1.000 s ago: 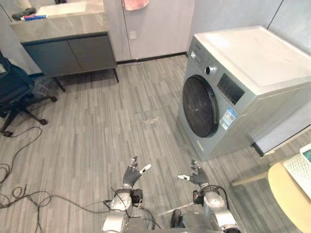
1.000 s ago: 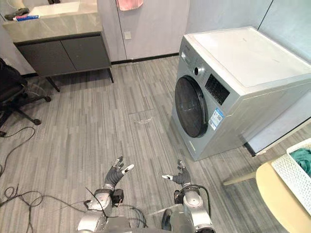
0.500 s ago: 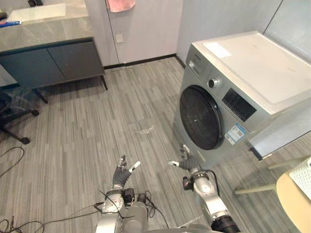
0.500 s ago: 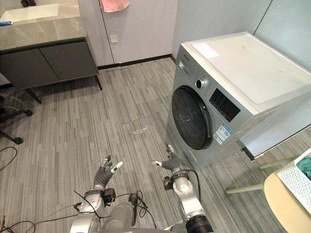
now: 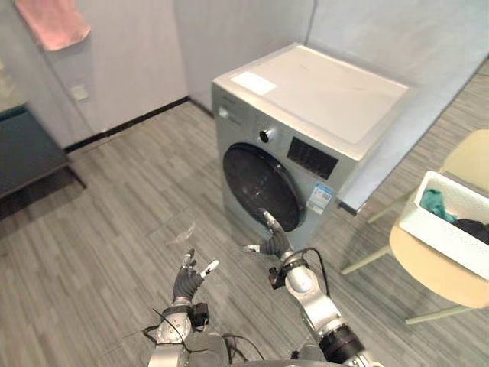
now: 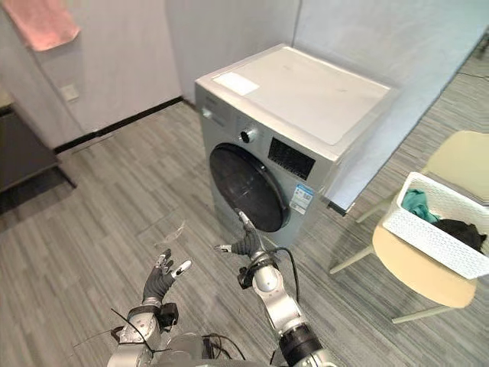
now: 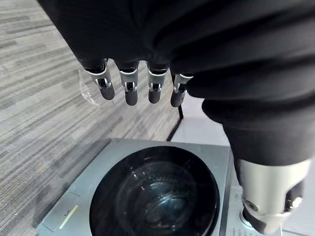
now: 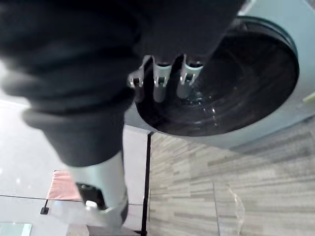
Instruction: Pick up the laundry basket with both hands and put the clothes into the washing machine.
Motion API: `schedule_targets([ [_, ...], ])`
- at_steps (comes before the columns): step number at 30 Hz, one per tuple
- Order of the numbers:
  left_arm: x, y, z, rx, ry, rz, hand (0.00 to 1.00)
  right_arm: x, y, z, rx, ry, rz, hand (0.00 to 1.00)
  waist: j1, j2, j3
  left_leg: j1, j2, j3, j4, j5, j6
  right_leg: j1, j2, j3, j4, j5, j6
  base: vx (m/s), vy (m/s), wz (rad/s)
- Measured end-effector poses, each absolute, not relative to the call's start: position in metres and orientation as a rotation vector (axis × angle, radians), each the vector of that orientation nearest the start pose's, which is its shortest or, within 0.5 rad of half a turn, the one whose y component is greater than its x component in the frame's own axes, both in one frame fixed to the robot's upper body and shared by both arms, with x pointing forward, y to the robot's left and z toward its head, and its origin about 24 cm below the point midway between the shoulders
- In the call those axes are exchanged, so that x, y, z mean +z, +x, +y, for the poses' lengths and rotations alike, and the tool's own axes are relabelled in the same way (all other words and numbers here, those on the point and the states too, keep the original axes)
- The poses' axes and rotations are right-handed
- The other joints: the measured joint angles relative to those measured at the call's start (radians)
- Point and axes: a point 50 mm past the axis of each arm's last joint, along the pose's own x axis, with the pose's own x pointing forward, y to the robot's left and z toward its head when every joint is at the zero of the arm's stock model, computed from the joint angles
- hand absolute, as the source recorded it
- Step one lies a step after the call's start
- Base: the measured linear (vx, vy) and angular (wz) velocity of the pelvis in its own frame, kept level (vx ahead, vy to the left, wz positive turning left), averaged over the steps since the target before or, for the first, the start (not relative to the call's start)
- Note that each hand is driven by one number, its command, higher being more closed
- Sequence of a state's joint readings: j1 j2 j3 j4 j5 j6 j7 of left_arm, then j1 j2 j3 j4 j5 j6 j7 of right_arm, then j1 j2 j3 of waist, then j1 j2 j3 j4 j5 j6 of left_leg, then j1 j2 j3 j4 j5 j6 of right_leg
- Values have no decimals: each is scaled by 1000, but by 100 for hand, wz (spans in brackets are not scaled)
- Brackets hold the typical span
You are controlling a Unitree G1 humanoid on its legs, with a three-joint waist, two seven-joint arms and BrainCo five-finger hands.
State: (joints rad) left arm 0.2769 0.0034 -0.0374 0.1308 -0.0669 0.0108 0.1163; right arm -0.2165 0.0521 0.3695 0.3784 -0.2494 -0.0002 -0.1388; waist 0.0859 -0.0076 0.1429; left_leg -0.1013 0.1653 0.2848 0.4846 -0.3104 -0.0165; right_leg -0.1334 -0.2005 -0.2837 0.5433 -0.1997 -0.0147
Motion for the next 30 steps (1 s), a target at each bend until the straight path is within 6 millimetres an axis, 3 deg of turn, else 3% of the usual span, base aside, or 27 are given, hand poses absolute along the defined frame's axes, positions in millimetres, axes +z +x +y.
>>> schedule_targets([
  [3, -46, 185, 165, 182, -33, 403, 0, 26, 285, -30, 339, -391, 19, 0, 11, 21, 12, 46, 41, 103, -48, 1, 2, -30, -8, -128, -37, -21, 15, 13, -19, -109],
  [5, -48, 188, 167, 203, -48, 409, 0, 31, 288, -24, 346, -386, 4, 0, 9, 23, 12, 66, 61, 149, -65, 7, -10, -49, 16, -152, -126, 5, 9, 14, -59, -67],
  [6, -49, 189, 168, 206, -52, 416, 0, 29, 287, -23, 343, -381, 15, 0, -1, 10, 12, 68, 50, 140, -63, 6, -14, -46, 28, -131, -185, 100, 20, 87, -140, 1],
  [7, -50, 194, 166, 206, -57, 417, 0, 22, 286, -28, 331, -400, 43, 0, -16, 19, 9, 66, 56, 108, -59, 10, -24, -36, 49, -119, -192, 99, 19, 81, -122, 14],
  [10, -50, 196, 162, 221, -69, 417, 0, 14, 282, -32, 319, -406, 77, 0, -14, 59, 23, 15, 109, 31, 42, 10, -25, -22, 95, -127, -215, 70, -7, 76, -186, -4],
  [12, -52, 194, 160, 241, -80, 429, 0, 1, 269, -29, 341, -407, 119, 0, -12, 93, 41, -71, 196, -74, 289, 55, 10, 58, 171, -143, -253, 51, -32, 66, -194, -8],
  [13, -54, 193, 161, 246, -83, 436, 0, -2, 266, -29, 342, -404, 130, 0, -11, 92, 42, -99, 207, -100, 339, 89, 11, 79, 182, -144, -263, 46, -37, 102, -188, 4],
  [14, -56, 191, 160, 247, -87, 445, 0, -7, 261, -28, 344, -399, 148, 0, -6, 79, 39, -130, 196, -139, 368, 81, 0, 103, 185, -149, -277, 37, -40, 107, -158, 11],
  [17, -55, 193, 159, 245, -91, 441, 0, -6, 262, -28, 341, -397, 144, 0, -8, 54, 42, -164, 126, -181, 198, 68, -29, 109, 182, -145, -312, 41, -43, 109, -87, -4],
  [18, -56, 191, 159, 250, -91, 446, 0, -7, 261, -28, 343, -398, 150, 0, -6, 53, 42, -141, 88, -209, 29, 91, -59, 105, 182, -137, -322, 51, -44, 127, -8, -23],
  [20, -58, 187, 160, 266, -90, 461, 0, -11, 260, -28, 351, -406, 165, 0, 3, 51, 42, -103, 65, -213, -80, 149, -107, 108, 188, -110, -322, 56, -28, 171, 56, -40],
  [21, -59, 186, 160, 268, -96, 466, 0, -16, 257, -30, 354, -410, 183, 0, 9, 35, 34, -89, 60, -206, -93, 157, -105, 118, 183, -96, -339, 67, -16, 235, 66, -34],
  [27, -62, 180, 156, 251, -94, 483, 0, -20, 252, -29, 382, -418, 198, 0, 9, 36, 34, -64, 5, -190, -102, 202, -102, 167, 146, -61, -431, 111, 24, 138, 93, -11],
  [30, -62, 180, 155, 240, -102, 485, 0, -23, 257, -26, 393, -438, 212, 0, 11, 40, 40, -73, 5, -178, -102, 202, -101, 161, 148, -42, -457, 146, 21, 44, 88, -15],
])
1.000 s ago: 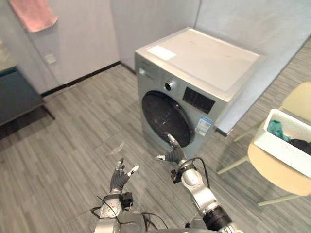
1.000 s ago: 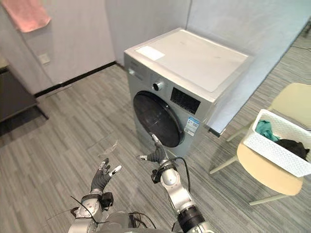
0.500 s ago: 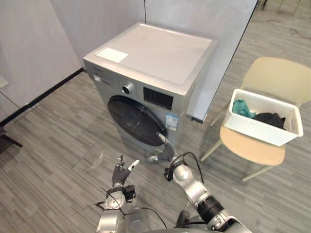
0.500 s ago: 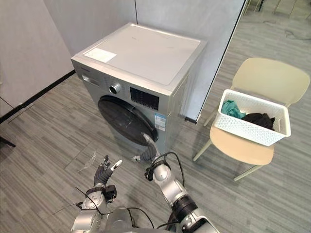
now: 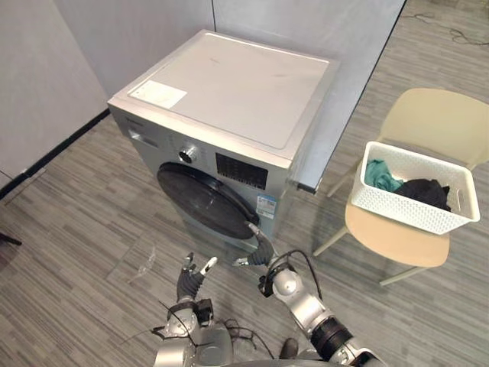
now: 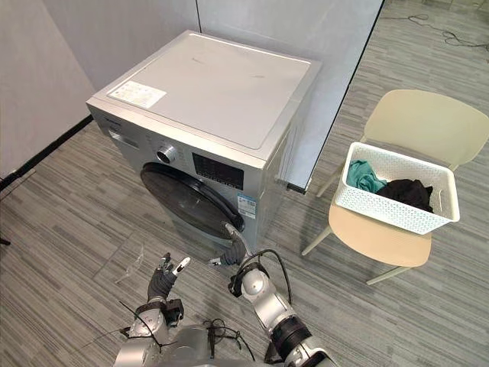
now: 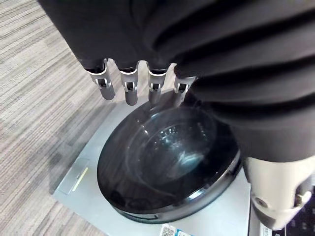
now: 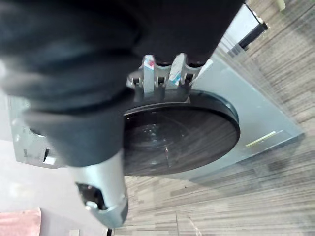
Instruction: Pick up the laundry basket with both hands and put the clothes into the washing machine.
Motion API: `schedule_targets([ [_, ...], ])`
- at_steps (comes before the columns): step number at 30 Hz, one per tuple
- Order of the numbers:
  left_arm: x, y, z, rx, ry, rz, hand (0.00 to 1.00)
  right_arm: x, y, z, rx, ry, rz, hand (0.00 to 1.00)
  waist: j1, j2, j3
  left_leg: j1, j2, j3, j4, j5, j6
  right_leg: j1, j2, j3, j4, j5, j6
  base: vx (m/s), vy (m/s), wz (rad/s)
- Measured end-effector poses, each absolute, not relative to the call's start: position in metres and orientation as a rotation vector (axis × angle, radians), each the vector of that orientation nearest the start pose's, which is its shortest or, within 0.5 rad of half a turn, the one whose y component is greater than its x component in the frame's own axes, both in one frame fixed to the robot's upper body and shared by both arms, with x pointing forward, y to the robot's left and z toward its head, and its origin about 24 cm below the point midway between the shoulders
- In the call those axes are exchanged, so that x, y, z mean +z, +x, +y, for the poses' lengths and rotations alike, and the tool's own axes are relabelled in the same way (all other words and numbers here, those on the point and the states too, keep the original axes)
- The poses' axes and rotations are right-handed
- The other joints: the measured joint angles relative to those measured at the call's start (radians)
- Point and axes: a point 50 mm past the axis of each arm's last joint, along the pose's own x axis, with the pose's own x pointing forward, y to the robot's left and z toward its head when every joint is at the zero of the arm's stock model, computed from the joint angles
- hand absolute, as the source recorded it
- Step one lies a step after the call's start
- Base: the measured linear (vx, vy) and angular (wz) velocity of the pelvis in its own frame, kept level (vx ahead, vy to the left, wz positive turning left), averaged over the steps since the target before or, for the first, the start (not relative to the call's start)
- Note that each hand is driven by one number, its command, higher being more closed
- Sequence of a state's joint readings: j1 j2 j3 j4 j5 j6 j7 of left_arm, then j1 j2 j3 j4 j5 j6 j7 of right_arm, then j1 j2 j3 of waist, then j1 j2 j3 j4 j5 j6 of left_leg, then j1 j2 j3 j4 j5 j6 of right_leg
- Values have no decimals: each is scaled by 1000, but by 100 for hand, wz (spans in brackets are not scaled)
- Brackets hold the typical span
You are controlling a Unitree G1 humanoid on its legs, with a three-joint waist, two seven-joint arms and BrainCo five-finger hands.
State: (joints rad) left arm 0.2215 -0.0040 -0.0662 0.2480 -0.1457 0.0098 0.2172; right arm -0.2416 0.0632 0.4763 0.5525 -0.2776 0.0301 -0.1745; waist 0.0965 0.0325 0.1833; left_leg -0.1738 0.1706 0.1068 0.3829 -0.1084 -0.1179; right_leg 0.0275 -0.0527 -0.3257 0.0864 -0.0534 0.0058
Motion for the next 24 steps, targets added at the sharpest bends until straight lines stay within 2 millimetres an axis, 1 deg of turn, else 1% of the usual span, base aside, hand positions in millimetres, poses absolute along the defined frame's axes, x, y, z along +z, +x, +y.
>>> schedule_targets([
  [2, -61, 181, 153, 227, -99, 477, 0, -19, 263, -25, 392, -455, 201, 0, 2, 8, 7, -11, 0, 9, 0, 0, 1, -18, 0, 15, -1, 12, -1, -28, 89, -18],
  [3, -60, 183, 152, 223, -100, 463, 0, -12, 270, -22, 376, -458, 172, 0, 2, 12, 23, -22, 0, 17, 5, -2, 3, -32, -2, 29, -1, 14, 1, -81, 69, -22],
  [5, -59, 184, 152, 224, -106, 456, 0, 3, 283, -18, 346, -467, 120, 0, 3, 22, 55, -54, 0, 22, 11, -12, 20, -67, -1, 46, -1, 18, 5, -126, 61, -23],
  [6, -59, 184, 152, 225, -112, 456, 0, 6, 287, -18, 337, -474, 114, 0, 3, 25, 64, -61, 1, 22, 11, -15, 24, -74, 0, 50, -1, 20, 5, -110, 38, -14],
  [7, -58, 185, 152, 224, -117, 456, 0, 8, 291, -20, 319, -478, 113, 0, 3, 30, 74, -65, 1, 22, 8, -20, 31, -81, 1, 51, 0, 25, 5, -136, 45, 2],
  [8, -56, 189, 150, 218, -123, 443, 0, 18, 302, -25, 262, -471, 92, 0, 6, 46, 100, -76, 0, 23, -20, -42, 61, -106, 3, 48, 2, 34, 6, -135, 46, 6],
  [9, -54, 191, 150, 218, -132, 435, 0, 22, 306, -27, 244, -468, 83, 0, 10, 46, 111, -79, -1, 26, -31, -43, 63, -116, 2, 48, 4, 37, 6, -135, 47, 5],
  [10, -53, 194, 148, 212, -136, 426, 0, 26, 310, -28, 227, -465, 75, 0, 21, 46, 122, -82, -2, 31, -37, -41, 62, -128, 0, 51, 10, 40, 6, -143, 36, -7],
  [11, -48, 199, 146, 199, -139, 403, 0, 35, 318, -32, 185, -452, 59, 0, 35, 50, 147, -95, -2, 31, -33, -38, 61, -145, -2, 54, 23, 40, 5, -139, 28, -5],
  [14, -43, 201, 144, 197, -170, 374, 0, 51, 330, -37, 112, -419, 39, 0, 52, 50, 167, -115, -12, 28, -45, -23, 66, -178, -16, 41, 51, 37, 6, -101, 18, 11],
  [16, -31, 205, 140, 195, -207, 321, 0, 78, 347, -45, 19, -382, -26, 0, 53, 50, 188, -134, -32, 14, -83, 9, 69, -210, -38, 13, 77, 30, 9, -57, 16, 35],
  [17, -28, 206, 139, 194, -218, 304, 0, 86, 351, -46, -4, -373, -46, 0, 54, 49, 196, -134, -34, 13, -91, 18, 66, -211, -41, 7, 80, 30, 10, -39, 9, 37],
  [19, -20, 209, 138, 188, -252, 266, 0, 110, 362, -50, -63, -356, -110, 0, 59, 49, 205, -151, -39, 11, -105, 37, 67, -229, -56, -19, 100, 17, 13, -3, 9, 32],
  [20, -19, 209, 138, 189, -261, 261, 0, 116, 363, -49, -69, -356, -126, 0, 60, 49, 205, -157, -40, 9, -105, 40, 65, -234, -58, -24, 105, 14, 13, 25, 11, 24],
  [21, -18, 209, 138, 190, -275, 252, 0, 126, 366, -46, -70, -355, -155, 0, 67, 49, 205, -168, -41, 7, -106, 44, 65, -244, -61, -31, 110, 12, 14, 48, 9, 12],
  [22, -16, 210, 136, 183, -284, 246, 0, 135, 369, -44, -71, -355, -177, 0, 81, 49, 205, -176, -42, 8, -109, 47, 65, -253, -63, -33, 111, 12, 14, 56, 7, 7],
  [24, -11, 211, 135, 182, -314, 223, 0, 145, 372, -43, -75, -344, -198, 0, 87, 49, 205, -184, -45, 7, -111, 57, 66, -262, -69, -44, 118, 5, 17, 78, 7, 14],
])
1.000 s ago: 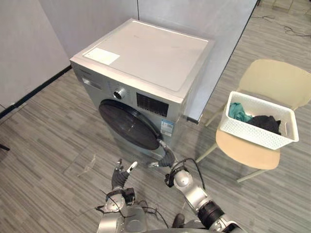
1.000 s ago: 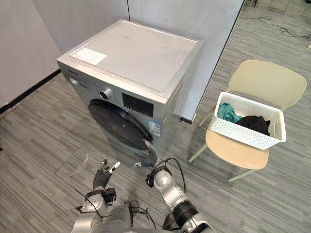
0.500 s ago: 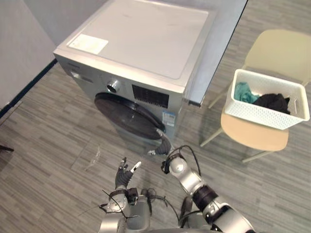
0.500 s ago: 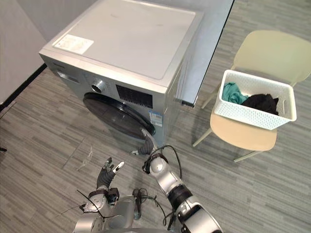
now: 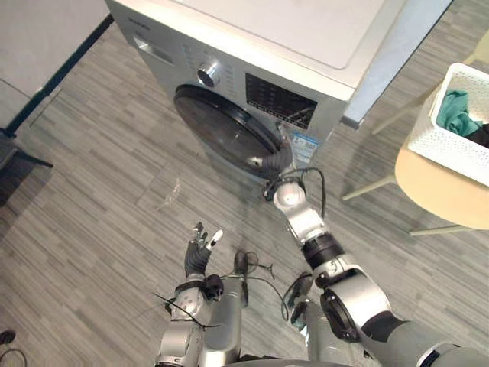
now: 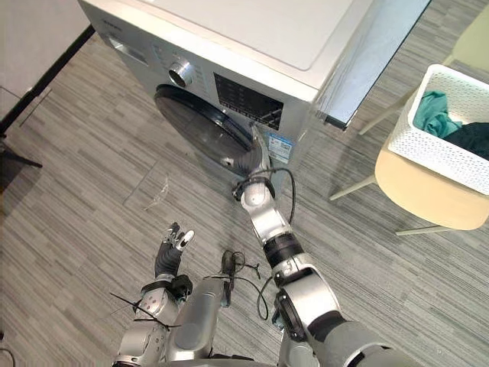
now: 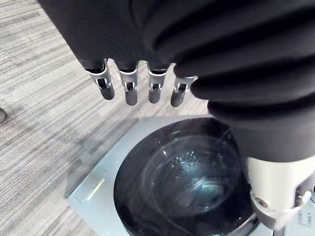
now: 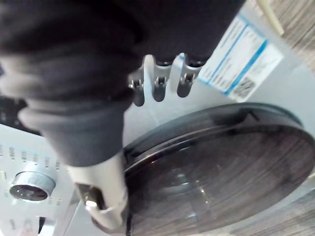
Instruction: Pick up the laundry basket with both hands and put the clothes into the washing machine.
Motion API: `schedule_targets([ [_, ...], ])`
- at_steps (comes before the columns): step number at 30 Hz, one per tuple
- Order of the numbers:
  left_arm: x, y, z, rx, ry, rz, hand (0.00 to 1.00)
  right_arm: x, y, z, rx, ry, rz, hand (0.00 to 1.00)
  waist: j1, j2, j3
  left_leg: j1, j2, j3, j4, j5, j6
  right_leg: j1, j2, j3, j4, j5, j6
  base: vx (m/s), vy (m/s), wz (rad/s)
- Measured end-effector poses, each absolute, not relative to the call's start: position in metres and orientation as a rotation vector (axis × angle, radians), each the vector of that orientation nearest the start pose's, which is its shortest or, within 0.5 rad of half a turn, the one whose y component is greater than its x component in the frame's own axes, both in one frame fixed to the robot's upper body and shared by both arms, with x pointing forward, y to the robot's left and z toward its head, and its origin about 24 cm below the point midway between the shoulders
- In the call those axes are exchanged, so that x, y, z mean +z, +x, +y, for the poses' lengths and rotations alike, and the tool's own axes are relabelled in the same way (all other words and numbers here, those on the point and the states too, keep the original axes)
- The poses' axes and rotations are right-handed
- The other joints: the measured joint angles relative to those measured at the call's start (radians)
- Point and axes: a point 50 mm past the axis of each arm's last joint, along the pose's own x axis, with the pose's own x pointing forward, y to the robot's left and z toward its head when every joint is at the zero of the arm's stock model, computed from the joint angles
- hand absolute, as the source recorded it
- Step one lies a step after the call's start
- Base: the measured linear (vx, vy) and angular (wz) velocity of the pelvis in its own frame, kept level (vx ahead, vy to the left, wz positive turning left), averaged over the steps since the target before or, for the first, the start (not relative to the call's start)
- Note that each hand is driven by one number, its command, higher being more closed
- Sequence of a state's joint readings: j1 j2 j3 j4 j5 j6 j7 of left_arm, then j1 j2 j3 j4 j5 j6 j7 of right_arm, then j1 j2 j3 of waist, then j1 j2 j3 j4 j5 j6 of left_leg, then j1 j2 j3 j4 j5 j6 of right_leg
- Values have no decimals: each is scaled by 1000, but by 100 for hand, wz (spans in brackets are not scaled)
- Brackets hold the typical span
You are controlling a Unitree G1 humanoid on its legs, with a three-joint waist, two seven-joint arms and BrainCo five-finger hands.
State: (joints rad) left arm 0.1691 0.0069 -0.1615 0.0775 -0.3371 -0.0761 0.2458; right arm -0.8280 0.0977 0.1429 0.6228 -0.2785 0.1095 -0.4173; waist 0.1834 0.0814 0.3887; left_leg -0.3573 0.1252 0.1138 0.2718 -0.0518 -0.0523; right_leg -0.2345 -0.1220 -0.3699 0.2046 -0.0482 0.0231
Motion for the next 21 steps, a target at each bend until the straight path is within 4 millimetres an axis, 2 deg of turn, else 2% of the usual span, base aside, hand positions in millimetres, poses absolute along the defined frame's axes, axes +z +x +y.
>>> schedule_targets([
  [6, -9, 212, 130, 178, -351, 214, 0, 156, 369, -22, -14, -270, -210, 0, 2, -1, 0, -3, 1, 34, -12, 29, -17, 6, -19, -36, 8, -13, 7, 69, 10, 14],
  [9, -9, 211, 124, 160, -384, 223, 0, 158, 369, -19, -2, -234, -204, 0, 11, -1, 0, -4, 3, 40, -12, 29, -17, 8, -19, -42, 12, -14, 7, 37, 18, 6],
  [13, -9, 212, 121, 153, -425, 228, 0, 145, 368, -7, 49, -271, -169, 0, 14, -2, 1, -6, 3, 39, -15, 29, -17, 7, -22, -57, 22, -31, 7, 5, 7, 10],
  [16, -9, 211, 126, 150, -421, 223, 0, 152, 377, -2, 107, -420, -192, 0, -6, -10, 1, -11, 4, 19, -37, 42, -14, 3, -20, -91, 28, -40, -1, -37, -26, 16],
  [19, -8, 211, 126, 127, -433, 220, 0, 157, 386, -7, 173, -579, -206, 0, -7, -14, 1, -11, 6, 0, -62, 49, -15, 1, -15, -108, 38, -47, -10, -70, -35, 16],
  [20, -8, 211, 125, 123, -433, 218, 0, 156, 388, -8, 209, -615, -188, 0, -6, -14, 1, -12, 6, -4, -65, 52, -16, 1, -15, -116, 39, -48, -12, -64, -32, 25],
  [21, -6, 211, 122, 94, -435, 211, 0, 143, 390, -10, 293, -705, -116, 0, -2, -14, 1, -15, 6, -12, -75, 59, -19, 1, -15, -127, 39, -53, -15, -41, -29, 38],
])
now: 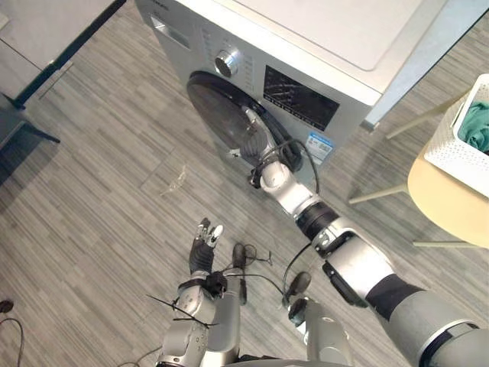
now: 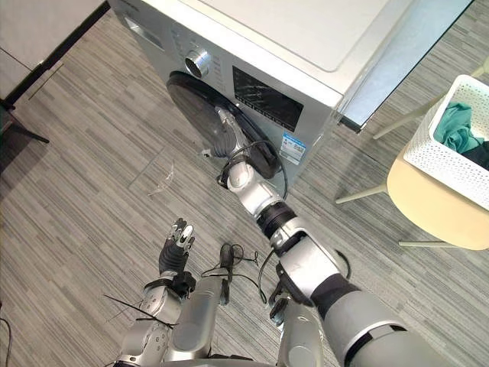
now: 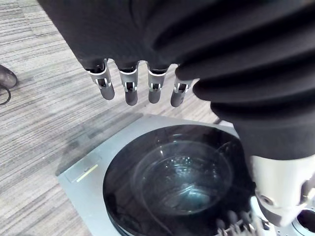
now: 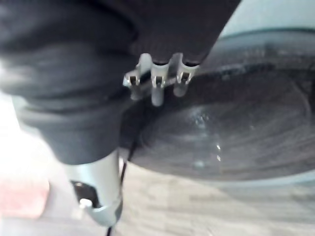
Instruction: Pick up the laundry basket with both hands and put the clothes into the washing machine.
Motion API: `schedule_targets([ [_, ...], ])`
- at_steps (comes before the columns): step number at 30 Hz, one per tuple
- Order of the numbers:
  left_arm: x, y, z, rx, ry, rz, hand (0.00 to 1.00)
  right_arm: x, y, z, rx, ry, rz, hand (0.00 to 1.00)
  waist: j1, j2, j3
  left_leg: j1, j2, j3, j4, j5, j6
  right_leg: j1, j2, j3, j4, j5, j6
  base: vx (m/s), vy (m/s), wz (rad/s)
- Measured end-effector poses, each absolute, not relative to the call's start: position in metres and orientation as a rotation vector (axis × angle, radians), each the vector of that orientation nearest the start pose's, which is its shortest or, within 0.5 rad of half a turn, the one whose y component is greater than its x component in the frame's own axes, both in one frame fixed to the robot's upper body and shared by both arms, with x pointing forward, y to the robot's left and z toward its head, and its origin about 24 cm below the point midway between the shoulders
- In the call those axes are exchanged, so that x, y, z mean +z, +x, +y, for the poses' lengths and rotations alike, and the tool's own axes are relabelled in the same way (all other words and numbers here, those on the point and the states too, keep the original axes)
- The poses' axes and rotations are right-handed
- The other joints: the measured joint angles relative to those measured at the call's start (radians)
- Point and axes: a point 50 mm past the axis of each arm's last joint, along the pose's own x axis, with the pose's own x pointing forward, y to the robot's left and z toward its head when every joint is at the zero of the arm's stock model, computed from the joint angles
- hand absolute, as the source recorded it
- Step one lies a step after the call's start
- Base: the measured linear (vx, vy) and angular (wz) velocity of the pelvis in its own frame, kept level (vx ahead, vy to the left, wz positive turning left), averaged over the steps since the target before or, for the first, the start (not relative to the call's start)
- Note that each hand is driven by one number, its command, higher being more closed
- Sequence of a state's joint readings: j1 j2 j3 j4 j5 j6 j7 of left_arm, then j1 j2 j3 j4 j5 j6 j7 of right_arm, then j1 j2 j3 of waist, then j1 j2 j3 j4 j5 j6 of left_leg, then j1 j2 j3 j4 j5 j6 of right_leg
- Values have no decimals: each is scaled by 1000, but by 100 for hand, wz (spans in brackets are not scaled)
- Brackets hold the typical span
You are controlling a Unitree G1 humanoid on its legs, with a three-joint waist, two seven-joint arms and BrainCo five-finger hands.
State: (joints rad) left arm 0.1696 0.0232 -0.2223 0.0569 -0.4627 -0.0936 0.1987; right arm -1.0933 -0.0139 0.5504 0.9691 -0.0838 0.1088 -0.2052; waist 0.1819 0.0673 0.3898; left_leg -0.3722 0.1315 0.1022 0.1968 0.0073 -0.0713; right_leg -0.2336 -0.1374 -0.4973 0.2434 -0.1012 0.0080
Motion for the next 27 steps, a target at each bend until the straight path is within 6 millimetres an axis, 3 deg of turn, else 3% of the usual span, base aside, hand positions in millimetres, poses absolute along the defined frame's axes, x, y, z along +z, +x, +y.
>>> schedule_targets([
  [3, 0, 210, 113, 14, -444, 190, 0, 91, 383, -24, 447, -884, 114, 0, 24, -1, 0, -16, -1, -16, -26, 30, -2, -7, -1, -40, 3, -6, -1, 9, -21, 37],
  [5, -2, 207, 109, -15, -446, 201, 0, 76, 377, -26, 513, -922, 181, 0, 34, -3, 1, -28, -3, -19, -26, 41, 5, -13, -4, -50, 8, -8, -1, 56, 6, 17],
  [7, -4, 204, 109, -34, -447, 215, 0, 73, 374, -22, 584, -900, 212, 0, 37, -3, 1, -26, -6, -18, -22, 44, 9, -13, -10, -48, 15, -9, 1, 68, 36, 2],
  [11, -5, 203, 107, -68, -444, 221, 0, 78, 350, 10, 798, -574, 185, 0, 30, -5, 0, -17, -6, 2, -20, 44, 9, -13, -14, -34, 16, -9, 2, 32, 23, -10],
  [12, -5, 203, 105, -85, -444, 218, 0, 72, 337, 20, 869, -403, 214, 0, 31, -5, 0, -10, -4, 13, -20, 44, 9, -13, -14, -23, 16, -10, 3, 11, 5, -16],
  [15, -4, 203, 104, -101, -447, 215, 0, 64, 328, 24, 886, -199, 274, 0, 29, -6, 0, -6, -2, 15, -23, 44, 9, -13, -11, -18, 16, -10, 3, -16, 4, -7],
  [20, -8, 203, 107, -97, -439, 226, 0, 86, 353, -6, 713, -32, 165, 0, 31, -18, -4, 5, 4, 25, -39, 46, 11, -17, -5, -5, 15, -9, 1, -42, 12, -6],
  [23, -14, 203, 110, -79, -439, 245, 0, 102, 370, -40, 521, 23, 79, 0, 28, -30, -6, 7, 7, 36, -42, 48, 11, -23, 0, 8, 10, -1, -2, -22, 13, -12],
  [26, -19, 207, 117, -17, -436, 266, 0, 109, 369, -74, 330, 21, -15, 0, 19, -56, -3, 7, 13, 44, -39, 48, 12, -23, 20, 38, -25, 28, -4, 12, 15, -26],
  [27, -22, 207, 121, 18, -440, 279, 0, 104, 368, -86, 255, 40, -13, 0, 3, -66, -3, 4, 13, 43, -38, 48, 12, -21, 24, 42, -40, 37, -2, 25, 28, -21],
])
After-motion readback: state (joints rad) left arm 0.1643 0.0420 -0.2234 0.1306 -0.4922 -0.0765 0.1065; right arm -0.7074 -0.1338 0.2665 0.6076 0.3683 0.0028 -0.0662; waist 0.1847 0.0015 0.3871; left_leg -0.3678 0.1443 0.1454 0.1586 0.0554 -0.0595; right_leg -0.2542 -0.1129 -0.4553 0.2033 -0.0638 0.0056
